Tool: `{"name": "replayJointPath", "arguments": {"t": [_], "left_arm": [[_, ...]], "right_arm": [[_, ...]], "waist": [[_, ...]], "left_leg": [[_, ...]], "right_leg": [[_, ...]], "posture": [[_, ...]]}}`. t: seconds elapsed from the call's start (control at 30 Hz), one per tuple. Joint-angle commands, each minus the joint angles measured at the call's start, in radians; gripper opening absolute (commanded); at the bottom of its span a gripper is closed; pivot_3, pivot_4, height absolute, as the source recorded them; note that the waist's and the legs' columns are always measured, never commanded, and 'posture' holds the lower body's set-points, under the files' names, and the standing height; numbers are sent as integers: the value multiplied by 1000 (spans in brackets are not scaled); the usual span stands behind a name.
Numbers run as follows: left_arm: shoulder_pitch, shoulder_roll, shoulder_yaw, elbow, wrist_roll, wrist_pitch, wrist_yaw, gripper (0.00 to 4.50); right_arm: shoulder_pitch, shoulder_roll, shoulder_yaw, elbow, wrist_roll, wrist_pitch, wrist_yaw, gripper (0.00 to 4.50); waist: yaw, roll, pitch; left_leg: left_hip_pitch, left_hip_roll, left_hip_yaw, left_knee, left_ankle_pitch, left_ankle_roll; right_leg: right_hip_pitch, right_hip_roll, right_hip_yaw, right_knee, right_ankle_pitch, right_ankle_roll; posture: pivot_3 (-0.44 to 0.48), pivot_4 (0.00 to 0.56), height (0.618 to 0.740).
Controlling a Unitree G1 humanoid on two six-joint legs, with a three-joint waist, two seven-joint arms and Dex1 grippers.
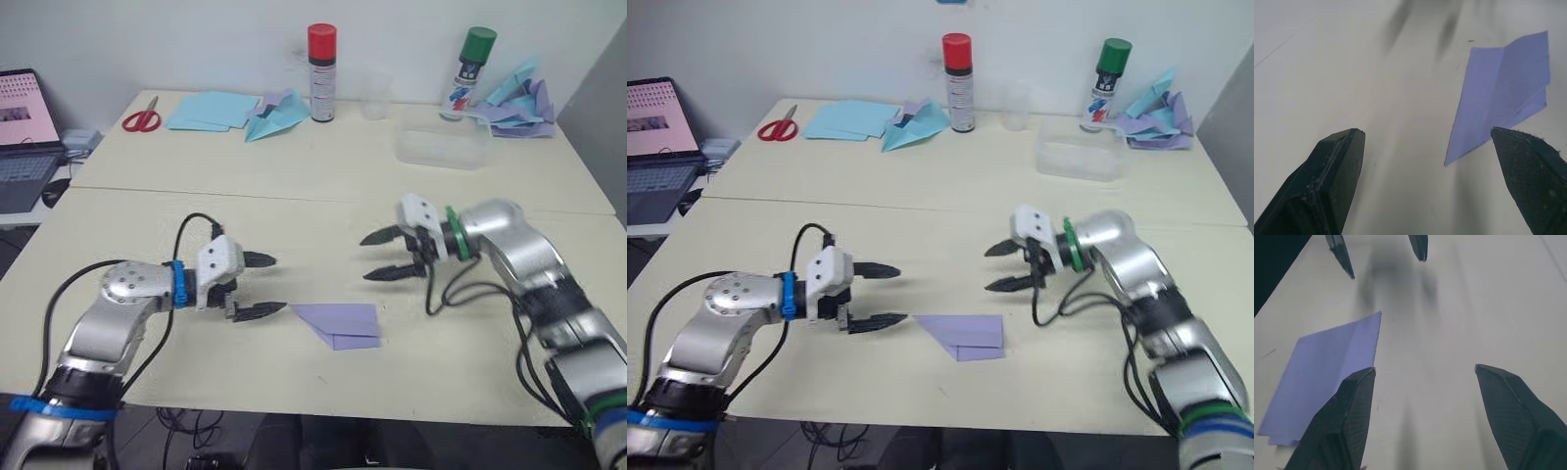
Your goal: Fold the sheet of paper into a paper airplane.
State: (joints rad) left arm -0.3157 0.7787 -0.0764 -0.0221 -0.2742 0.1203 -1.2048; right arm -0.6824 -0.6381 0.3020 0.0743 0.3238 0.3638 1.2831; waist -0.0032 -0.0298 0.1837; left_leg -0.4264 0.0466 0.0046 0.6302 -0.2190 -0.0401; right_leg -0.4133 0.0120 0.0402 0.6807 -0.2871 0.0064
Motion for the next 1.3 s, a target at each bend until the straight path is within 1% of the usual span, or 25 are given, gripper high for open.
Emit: {"name": "replayJointPath", "arguments": {"t": [0.03, 0.13, 0.17, 0.2, 0.23, 0.33, 0.47, 0.5, 0.57, 0.6, 0.7, 0.83, 1.07, 1.17, 1.3], "left_arm": [[-43, -34, -51, 72, 52, -134, -40, 4500], [-87, -81, -54, 122, 35, -132, -34, 4500], [-100, -92, -55, 140, 32, -127, -37, 4119], [-108, -97, -55, 152, 31, -125, -40, 3940], [-114, -103, -56, 163, 30, -126, -45, 3637], [-133, -129, -73, 197, 37, -135, -56, 2595], [-140, -158, -90, 218, 43, -140, -69, 1233], [-141, -166, -96, 222, 44, -135, -71, 960], [-140, -171, -113, 236, 61, -123, -75, 229], [-138, -169, -121, 242, 72, -114, -77, 30], [-130, -155, -155, 252, 95, -48, -93, 30], [-143, -143, -195, 308, 155, -40, -97, 30], [-161, -150, -213, 357, 174, -47, -106, 30], [-172, -154, -216, 372, 177, -53, -104, 0], [-184, -158, -218, 388, 176, -58, -103, 0]], "right_arm": [[144, -32, -102, -234, 53, 74, -98, 3379], [280, -52, -128, -321, 15, 19, -144, 3379], [319, -56, -131, -338, -3, -15, -154, 3426], [350, -61, -131, -354, -19, -46, -160, 3426], [377, -64, -130, -367, -32, -77, -166, 3426], [451, -58, -110, -370, -93, -208, -185, 3426], [468, -16, -81, -328, -166, -338, -234, 3426], [466, -2, -72, -313, -181, -370, -242, 3426], [462, 24, -61, -282, -211, -430, -262, 3426], [460, 34, -56, -271, -220, -448, -266, 3426], [451, 47, -14, -215, -272, -538, -264, 3426], [417, 88, 19, -132, -309, -608, -280, 3426], [341, 159, 56, -42, -333, -672, -285, 3426], [311, 189, 46, -24, -294, -631, -278, 2836], [295, 210, 35, -21, -258, -572, -276, 1441]], "waist": [[-3, 0, 0], [-8, 0, 0], [-8, 0, 0], [-8, 0, 0], [-11, 0, 0], [-18, 0, 0], [-26, 0, 0], [-26, 0, 0], [-26, 0, 0], [-26, 0, 0], [-26, 0, 0], [-25, 0, 0], [-26, 0, -1], [-26, 0, -2], [-25, 0, -3]], "left_leg": [[0, 0, 1, 0, 0, 0], [1, 0, 2, 1, 0, 0], [1, 0, 2, 2, 0, 0], [1, -1, 2, 2, 0, 0], [1, -1, 1, 3, 0, 0], [3, -1, 2, 5, 0, 0], [4, -1, 2, 9, 0, 0], [4, -1, 2, 10, 0, 0], [4, -1, 2, 11, 0, 0], [4, -1, 2, 11, 0, 0], [4, -1, 2, 12, 0, 0], [5, -1, 2, 13, 0, 0], [11, -1, 5, 15, 0, 0], [12, -1, 5, 16, 0, 0], [13, -1, 5, 16, 1, 0]], "right_leg": [[0, 0, 1, 1, 0, 0], [0, 2, 0, 1, 0, 0], [1, 4, 0, 1, 0, 1], [1, 4, 0, 1, -2, 4], [2, 5, -1, 1, -2, 4], [5, 6, -1, 2, -2, 5], [7, 9, 0, 2, -1, 5], [7, 10, 0, 2, -1, 6], [8, 10, 0, 2, -1, 6], [8, 10, 0, 2, -1, 6], [8, 10, 0, 3, 0, 7], [8, 10, 0, 4, 0, 6], [10, 10, 3, 13, 0, 6], [10, 10, 3, 16, 0, 6], [10, 10, 3, 17, 0, 6]], "posture": [[0, 150, 740], [0, 150, 740], [0, 150, 740], [0, 150, 740], [0, 150, 740], [0, 150, 740], [0, 150, 740], [0, 150, 740], [0, 150, 740], [0, 150, 740], [0, 150, 740], [0, 150, 740], [0, 150, 740], [0, 150, 740], [0, 150, 740]]}}
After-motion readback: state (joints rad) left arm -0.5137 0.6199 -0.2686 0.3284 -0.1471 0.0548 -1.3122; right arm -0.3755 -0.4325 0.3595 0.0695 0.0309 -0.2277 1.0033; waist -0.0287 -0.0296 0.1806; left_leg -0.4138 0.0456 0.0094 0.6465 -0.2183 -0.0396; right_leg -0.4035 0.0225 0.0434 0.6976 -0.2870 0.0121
